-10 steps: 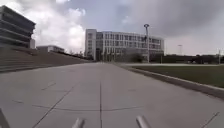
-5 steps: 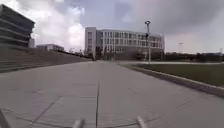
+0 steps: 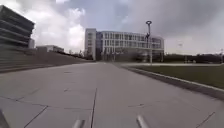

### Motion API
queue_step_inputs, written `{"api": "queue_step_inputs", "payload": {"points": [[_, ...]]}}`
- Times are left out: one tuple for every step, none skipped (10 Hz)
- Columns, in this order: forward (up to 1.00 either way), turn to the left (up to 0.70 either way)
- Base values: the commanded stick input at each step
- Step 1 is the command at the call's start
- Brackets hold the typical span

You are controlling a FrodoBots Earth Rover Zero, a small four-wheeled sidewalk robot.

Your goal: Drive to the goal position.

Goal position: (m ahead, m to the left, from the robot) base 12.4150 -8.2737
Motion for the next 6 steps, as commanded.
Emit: {"api": "queue_step_inputs", "payload": {"points": [[0.70, 0.02], [0.70, 0.01], [0.70, 0.00], [0.70, 0.00], [0.70, 0.00], [0.70, 0.00]]}}
